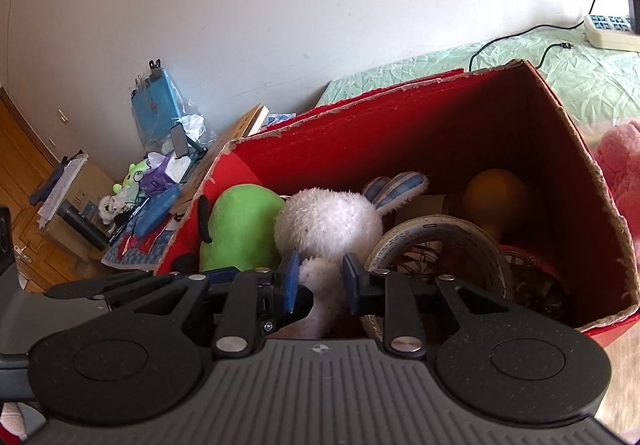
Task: Organize objects
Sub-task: 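Carry the white bunny into the red box beside the green plush, then open the right tool and withdraw it from the box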
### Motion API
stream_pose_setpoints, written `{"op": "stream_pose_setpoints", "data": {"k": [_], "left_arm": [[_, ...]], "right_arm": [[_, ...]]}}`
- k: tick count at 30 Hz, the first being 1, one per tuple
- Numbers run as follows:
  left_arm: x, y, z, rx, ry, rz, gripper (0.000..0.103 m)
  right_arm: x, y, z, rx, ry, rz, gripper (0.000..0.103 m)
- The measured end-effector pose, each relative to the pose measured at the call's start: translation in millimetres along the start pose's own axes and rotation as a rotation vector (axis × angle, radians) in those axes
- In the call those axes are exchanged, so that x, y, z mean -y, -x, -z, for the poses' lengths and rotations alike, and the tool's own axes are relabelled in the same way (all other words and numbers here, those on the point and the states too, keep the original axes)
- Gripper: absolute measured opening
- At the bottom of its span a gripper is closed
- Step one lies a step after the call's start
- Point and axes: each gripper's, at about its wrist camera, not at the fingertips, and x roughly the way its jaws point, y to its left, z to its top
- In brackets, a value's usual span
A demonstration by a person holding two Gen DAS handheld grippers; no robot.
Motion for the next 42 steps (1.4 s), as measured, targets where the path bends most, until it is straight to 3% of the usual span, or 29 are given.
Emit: {"op": "stream_pose_setpoints", "data": {"k": [9, 14, 22, 26, 42], "left_arm": [[4.8, 0.5, -0.9, -0.003, -0.016, -0.036, 0.065], [12.2, 0.1, -3.5, -0.009, -0.049, -0.098, 0.073], [18.1, -0.6, -6.2, -0.025, -0.065, -0.154, 0.077], [20.8, -2.3, -8.9, -0.039, -0.073, -0.199, 0.084], [39.4, 14.4, -11.5, -0.02, -0.116, -0.274, 0.088]], "right_arm": [[0.5, 1.7, 1.3, 0.011, 0.004, -0.001, 0.026], [0.8, 3.1, 1.6, 0.014, 0.004, 0.001, 0.025], [2.5, 8.6, 1.8, 0.027, -0.006, 0.004, 0.025], [3.2, 12.1, 2.3, 0.034, -0.015, 0.008, 0.025], [6.0, 38.7, 11.4, 0.111, -0.061, 0.067, 0.027]]}}
